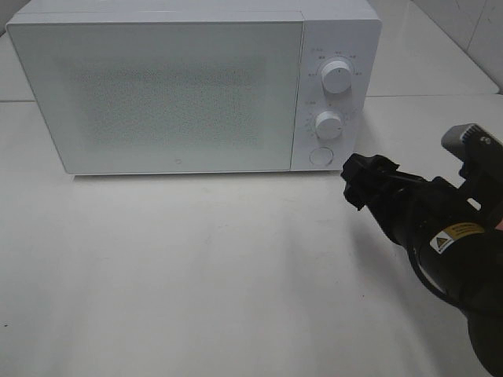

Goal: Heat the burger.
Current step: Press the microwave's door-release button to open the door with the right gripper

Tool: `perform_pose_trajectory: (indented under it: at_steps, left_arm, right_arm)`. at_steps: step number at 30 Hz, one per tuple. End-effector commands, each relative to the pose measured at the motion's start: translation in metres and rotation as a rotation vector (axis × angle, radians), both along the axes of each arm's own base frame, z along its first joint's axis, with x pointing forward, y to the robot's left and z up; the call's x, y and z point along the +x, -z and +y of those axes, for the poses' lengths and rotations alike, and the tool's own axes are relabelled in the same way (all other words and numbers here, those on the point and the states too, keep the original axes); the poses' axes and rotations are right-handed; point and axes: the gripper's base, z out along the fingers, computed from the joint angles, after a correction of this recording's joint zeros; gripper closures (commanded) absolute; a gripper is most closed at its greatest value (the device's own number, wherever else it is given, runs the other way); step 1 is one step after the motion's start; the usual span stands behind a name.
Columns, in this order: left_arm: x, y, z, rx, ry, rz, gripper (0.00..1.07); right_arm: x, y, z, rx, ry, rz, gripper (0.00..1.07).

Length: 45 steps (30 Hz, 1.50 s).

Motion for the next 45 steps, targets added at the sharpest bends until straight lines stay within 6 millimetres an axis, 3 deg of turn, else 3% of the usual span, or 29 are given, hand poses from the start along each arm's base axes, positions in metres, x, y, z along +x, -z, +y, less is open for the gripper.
perform_pose_trajectory:
  at_steps: [1,5,6,10,12,13,14,16,17,18,19,29,45]
  left_arm:
    - [-0.001,0.0,0.0,-0.001,0.005,-0.015,0.04]
    - [-0.001,0.0,0.0,-0.001,0.005,-0.015,0.04]
    - [-0.001,0.0,0.0,-0.001,0.005,-0.015,0.04]
    - [-0.001,0.0,0.0,-0.001,0.005,-0.015,0.04]
    - [-0.001,0.0,0.0,-0.001,0.005,-0.015,0.04]
    - [-0.001,0.0,0.0,-0.001,0.005,-0.015,0.04]
    - [-0.001,0.0,0.0,-0.001,0.005,-0.015,0.04]
    - [-0.001,0.0,0.0,-0.001,0.005,-0.015,0.04]
    - [-0.001,0.0,0.0,-0.001,0.005,-0.015,0.04]
    - [-0.001,0.0,0.0,-0.001,0.005,-0.015,0.04]
    - [-0.001,0.0,0.0,-0.001,0.005,-0.015,0.04]
    - [-0.001,0.0,0.0,-0.001,0.005,-0.015,0.04]
    - [-0.001,0.0,0.0,-0.001,0.005,-0.015,0.04]
  right_arm:
    - [0.004,-0.013,0.001,0.323,0.076,-0.106,0.34]
    - [0.004,-0.013,0.001,0.498,0.115,-0.085,0.38]
    - [0.004,-0.013,0.001,0.608,0.14,-0.07,0.43]
    - [0.004,-0.013,0.001,0.728,0.167,-0.054,0.52]
    - [0.004,-0.013,0.001,0.793,0.183,-0.046,0.66]
    - [0.004,-0.013,0.001,0.793,0.183,-0.046,0.66]
    - [0.004,-0.013,0.001,0.817,0.188,-0.043,0.79]
    - [0.004,-0.013,0.001,0.82,0.189,-0.042,0.84]
    - [0.004,-0.013,0.001,0.823,0.19,-0.042,0.95]
    - [0.004,-0.013,0.001,0.823,0.19,-0.042,0.95]
    - [0.004,-0.013,0.001,0.824,0.191,-0.04,1.06]
    - [0.005,0.003,0.006,0.834,0.271,0.13,1.07]
    - [0.047,0.023,0.02,0.823,0.322,0.185,1.06]
